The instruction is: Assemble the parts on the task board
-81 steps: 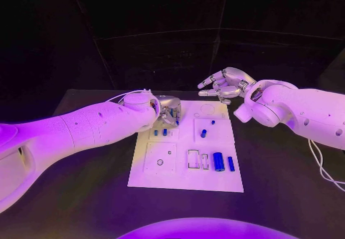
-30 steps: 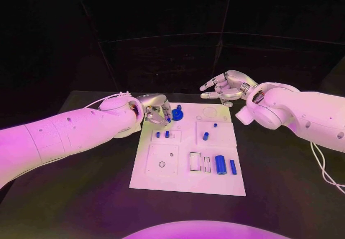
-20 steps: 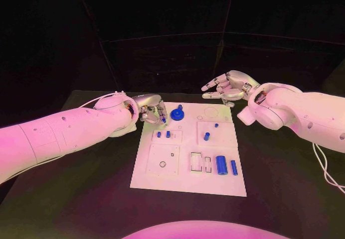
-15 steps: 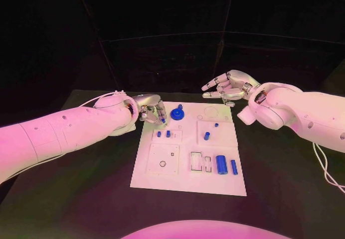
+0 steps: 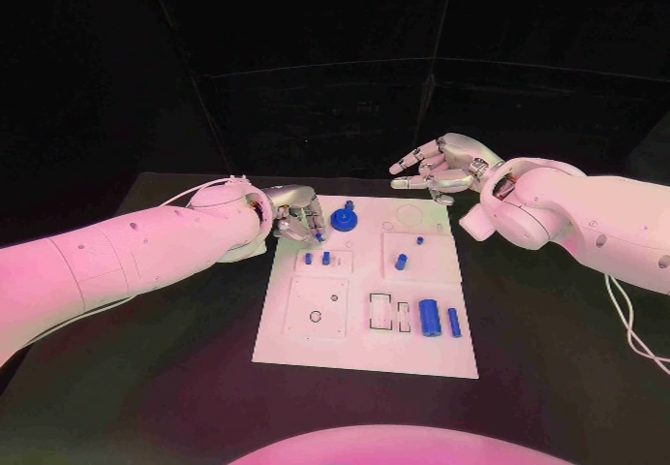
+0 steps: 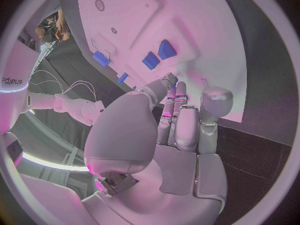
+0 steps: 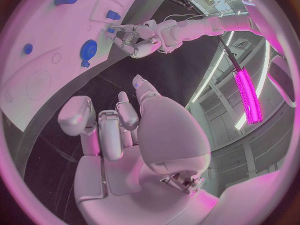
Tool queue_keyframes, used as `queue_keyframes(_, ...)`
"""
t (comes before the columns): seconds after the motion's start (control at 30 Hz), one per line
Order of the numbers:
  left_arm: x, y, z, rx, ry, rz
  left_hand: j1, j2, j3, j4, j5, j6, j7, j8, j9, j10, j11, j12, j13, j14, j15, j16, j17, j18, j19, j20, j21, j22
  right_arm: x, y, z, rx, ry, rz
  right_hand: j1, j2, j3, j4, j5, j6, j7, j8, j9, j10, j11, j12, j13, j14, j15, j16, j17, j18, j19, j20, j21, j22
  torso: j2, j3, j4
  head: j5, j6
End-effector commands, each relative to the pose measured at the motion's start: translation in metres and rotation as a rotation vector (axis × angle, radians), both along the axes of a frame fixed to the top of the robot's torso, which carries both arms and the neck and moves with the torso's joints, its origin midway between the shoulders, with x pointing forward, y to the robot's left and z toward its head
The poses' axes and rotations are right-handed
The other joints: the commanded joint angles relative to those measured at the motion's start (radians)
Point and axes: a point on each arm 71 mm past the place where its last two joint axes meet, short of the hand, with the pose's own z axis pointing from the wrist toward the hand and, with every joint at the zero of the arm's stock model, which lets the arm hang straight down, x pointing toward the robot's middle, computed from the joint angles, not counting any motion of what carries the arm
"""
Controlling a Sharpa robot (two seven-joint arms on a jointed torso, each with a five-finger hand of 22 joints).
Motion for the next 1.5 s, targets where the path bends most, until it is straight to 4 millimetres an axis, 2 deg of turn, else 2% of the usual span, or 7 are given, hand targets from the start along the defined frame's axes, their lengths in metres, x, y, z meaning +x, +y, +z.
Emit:
queue_keyframes(0.03, 0.000, -0.001, -0.001, 0.005, 0.014, 0.000, -0.007, -0.001, 0.006, 0.000, -0.004, 0.004, -0.001, -0.004, -0.001, 0.005, 0.000, -0.005, 0.001, 0.012, -0.007, 0.005, -0.001, -0.012, 0.004, 0.001, 0.001, -0.001, 0.000, 0.002, 0.002, 0.004, -0.004, 0.013, -0.001, 0.007, -0.003, -0.002, 0.002, -0.008, -0.002, 0.006, -0.001, -0.005, -0.001, -0.004, 0.001, 0.061, -0.002, -0.005, 0.042, 0.002, -0.006, -0.003, -0.005, 0.000, -0.001, -0.0007, 0.0011, -0.003, -0.001)
queue_keyframes(0.7, 0.002, -0.011, -0.002, 0.011, 0.020, -0.004, -0.009, -0.001, 0.007, 0.001, -0.004, 0.005, 0.000, -0.005, -0.001, 0.006, 0.000, -0.007, 0.001, 0.012, -0.007, 0.005, -0.002, -0.012, 0.003, 0.001, 0.000, -0.001, 0.000, 0.003, 0.002, 0.004, -0.004, 0.016, -0.001, 0.007, -0.003, -0.002, 0.002, -0.008, -0.002, 0.006, -0.001, -0.005, -0.001, -0.004, 0.001, 0.061, -0.002, -0.005, 0.042, 0.002, -0.006, -0.003, -0.005, 0.000, -0.001, -0.0002, 0.0006, -0.005, -0.003)
queue_keyframes(1.5, 0.004, -0.010, -0.006, 0.050, 0.064, 0.012, -0.011, -0.001, 0.009, 0.000, -0.004, 0.003, 0.001, -0.008, -0.002, 0.005, 0.001, -0.011, 0.001, 0.011, -0.006, 0.004, -0.005, -0.012, 0.002, 0.001, -0.001, -0.002, -0.001, 0.002, 0.002, 0.004, -0.003, 0.015, -0.001, 0.007, -0.003, -0.002, 0.002, -0.008, -0.002, 0.006, -0.001, -0.005, -0.001, -0.004, 0.001, 0.061, -0.002, -0.005, 0.042, 0.002, -0.006, -0.003, -0.005, 0.000, -0.001, -0.0009, 0.0013, -0.007, -0.006)
